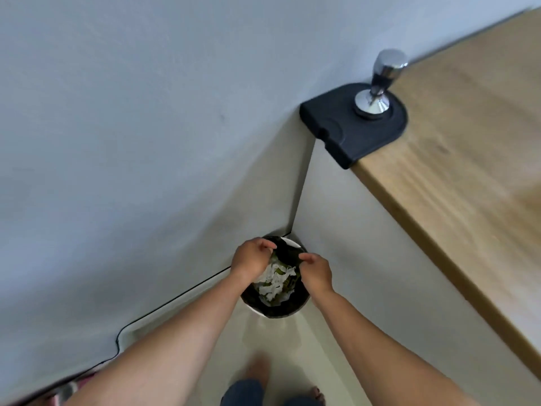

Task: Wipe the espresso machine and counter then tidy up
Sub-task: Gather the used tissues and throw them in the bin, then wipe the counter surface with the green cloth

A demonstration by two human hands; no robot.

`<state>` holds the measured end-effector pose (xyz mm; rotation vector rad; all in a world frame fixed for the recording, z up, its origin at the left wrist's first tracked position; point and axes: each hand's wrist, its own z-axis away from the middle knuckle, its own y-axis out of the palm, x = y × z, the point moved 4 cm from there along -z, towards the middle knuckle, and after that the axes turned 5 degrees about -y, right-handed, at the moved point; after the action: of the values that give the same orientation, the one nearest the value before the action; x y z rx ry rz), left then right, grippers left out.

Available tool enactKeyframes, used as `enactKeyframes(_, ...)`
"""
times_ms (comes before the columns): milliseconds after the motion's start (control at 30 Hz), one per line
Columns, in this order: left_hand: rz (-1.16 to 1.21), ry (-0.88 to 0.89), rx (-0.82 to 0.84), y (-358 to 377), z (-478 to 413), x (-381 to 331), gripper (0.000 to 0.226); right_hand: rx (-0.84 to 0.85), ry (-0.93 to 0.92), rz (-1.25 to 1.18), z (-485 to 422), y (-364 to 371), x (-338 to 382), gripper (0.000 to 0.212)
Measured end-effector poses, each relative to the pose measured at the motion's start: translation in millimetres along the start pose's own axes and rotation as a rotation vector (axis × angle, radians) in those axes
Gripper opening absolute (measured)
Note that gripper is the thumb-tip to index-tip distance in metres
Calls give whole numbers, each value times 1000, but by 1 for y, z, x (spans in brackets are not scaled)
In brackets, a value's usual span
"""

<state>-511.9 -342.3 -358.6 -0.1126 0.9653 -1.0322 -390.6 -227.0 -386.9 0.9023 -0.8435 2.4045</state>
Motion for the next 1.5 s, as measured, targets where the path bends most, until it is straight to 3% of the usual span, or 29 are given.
enactKeyframes(233, -95, 219, -40, -53, 104, -108, 23, -9, -213, 41, 99, -74, 99, 30)
enactKeyframes(433, -244, 455, -28, -54, 176, -196, 17, -76, -454, 18, 172, -156, 140, 27)
enactKeyframes(633, -366, 690, 67, 15, 240, -293, 20, -348, -510, -34, 225, -283, 127, 27)
enactKeyframes(900, -517, 876, 345, 176, 330, -359, 17, -780, -243, 35, 269, -461, 3, 28)
enactKeyframes(1100, -709, 1022, 482, 283, 395, -369, 28, -1027, 117, 194, 322, -545, -89, 36)
enactKeyframes(1233, -885, 1075, 500, 332, 421, -368, 57, -969, 344, 131, 341, -564, -129, 48)
enactKeyframes(1333, -1037, 1094, 526, 357, 432, -362, 71, -899, 367, 18, 341, -564, -141, 53)
enactKeyframes(1500, -1136, 1044, 536, 374, 434, -349, 70, -902, 400, 3, 337, -562, -143, 53)
